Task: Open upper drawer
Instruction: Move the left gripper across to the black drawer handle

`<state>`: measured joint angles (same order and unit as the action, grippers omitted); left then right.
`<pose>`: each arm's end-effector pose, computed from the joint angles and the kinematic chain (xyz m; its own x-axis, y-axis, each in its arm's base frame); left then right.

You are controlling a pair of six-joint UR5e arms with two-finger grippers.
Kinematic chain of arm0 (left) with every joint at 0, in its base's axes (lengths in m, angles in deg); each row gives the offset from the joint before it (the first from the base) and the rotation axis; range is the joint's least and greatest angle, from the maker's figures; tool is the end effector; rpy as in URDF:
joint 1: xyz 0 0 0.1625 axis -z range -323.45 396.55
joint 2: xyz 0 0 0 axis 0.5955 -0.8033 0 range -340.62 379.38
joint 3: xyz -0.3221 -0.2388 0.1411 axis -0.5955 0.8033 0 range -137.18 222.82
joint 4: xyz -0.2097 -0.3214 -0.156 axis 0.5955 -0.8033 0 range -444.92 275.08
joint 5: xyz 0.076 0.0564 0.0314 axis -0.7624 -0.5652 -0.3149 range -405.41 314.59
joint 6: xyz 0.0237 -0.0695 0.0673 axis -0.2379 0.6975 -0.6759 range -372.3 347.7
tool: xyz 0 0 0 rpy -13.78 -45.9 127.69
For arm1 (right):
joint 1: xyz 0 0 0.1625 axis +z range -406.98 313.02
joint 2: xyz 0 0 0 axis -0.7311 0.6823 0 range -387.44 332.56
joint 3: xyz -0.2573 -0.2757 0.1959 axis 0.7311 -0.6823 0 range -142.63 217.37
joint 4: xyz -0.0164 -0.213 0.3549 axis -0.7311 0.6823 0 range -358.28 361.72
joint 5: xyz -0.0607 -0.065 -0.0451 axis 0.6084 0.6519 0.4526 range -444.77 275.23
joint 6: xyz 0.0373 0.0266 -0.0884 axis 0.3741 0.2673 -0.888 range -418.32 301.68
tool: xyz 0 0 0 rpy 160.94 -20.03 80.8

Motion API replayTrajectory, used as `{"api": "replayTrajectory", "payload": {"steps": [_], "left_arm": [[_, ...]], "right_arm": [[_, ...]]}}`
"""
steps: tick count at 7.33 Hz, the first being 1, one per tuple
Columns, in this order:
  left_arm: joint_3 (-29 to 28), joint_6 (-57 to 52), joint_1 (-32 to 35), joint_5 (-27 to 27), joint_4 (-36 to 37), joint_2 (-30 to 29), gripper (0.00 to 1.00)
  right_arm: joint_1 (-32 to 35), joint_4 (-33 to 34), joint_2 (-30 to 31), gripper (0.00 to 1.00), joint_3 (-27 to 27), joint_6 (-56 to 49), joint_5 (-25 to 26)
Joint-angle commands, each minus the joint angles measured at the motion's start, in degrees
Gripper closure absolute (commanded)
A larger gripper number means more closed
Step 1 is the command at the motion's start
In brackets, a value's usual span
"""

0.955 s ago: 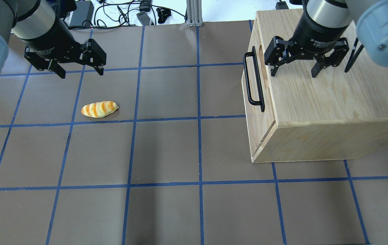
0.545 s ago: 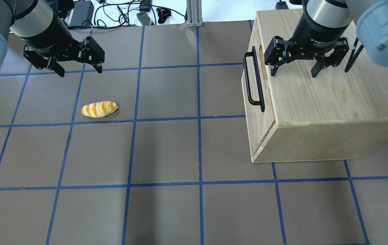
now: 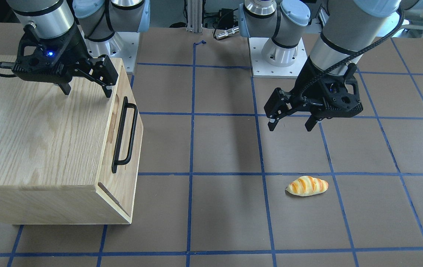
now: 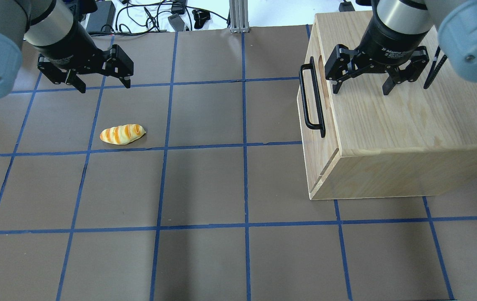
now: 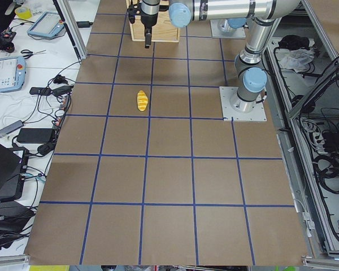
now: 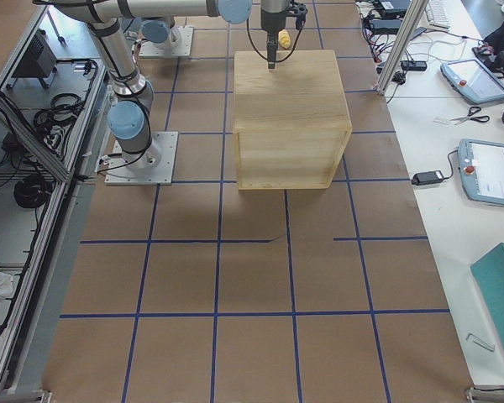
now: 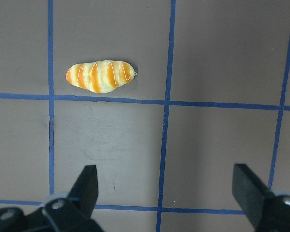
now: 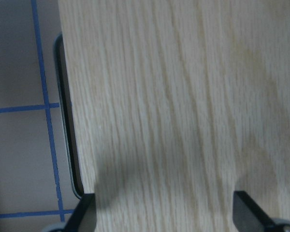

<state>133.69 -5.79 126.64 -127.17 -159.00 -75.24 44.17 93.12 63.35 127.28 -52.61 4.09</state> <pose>-0.1484 -0.5404 0.4697 -0.9834 -0.0842 0.1605 -0.1107 0.9803 -0.1638 0.1451 -0.4870 0.4980 -0.9966 0.0787 -0.0237 0.0796 0.9961 -0.0376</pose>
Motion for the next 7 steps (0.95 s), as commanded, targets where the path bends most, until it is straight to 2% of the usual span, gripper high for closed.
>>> {"api": "replayTrajectory", "payload": {"steps": [1, 2, 4, 6, 7], "left_arm": [[-0.9, 5.3, 5.8, 1.9, 5.1, -2.9, 0.00], [-2.1, 8.1, 8.4, 2.0, 5.9, -4.8, 0.00], [-4.5, 12.0, 13.5, 5.6, 7.8, -8.3, 0.00], [-6.6, 14.7, 17.0, 5.7, 8.0, -10.7, 0.00], [-6.9, 17.5, 18.0, 8.3, 10.2, -12.1, 0.00]], "right_arm": [[0.0, 0.0, 0.0, 0.00, 0.0, 0.0, 0.0], [0.0, 0.0, 0.0, 0.00, 0.0, 0.0, 0.0], [0.0, 0.0, 0.0, 0.00, 0.0, 0.0, 0.1], [0.0, 0.0, 0.0, 0.00, 0.0, 0.0, 0.1], [0.0, 0.0, 0.0, 0.00, 0.0, 0.0, 0.1]]}}
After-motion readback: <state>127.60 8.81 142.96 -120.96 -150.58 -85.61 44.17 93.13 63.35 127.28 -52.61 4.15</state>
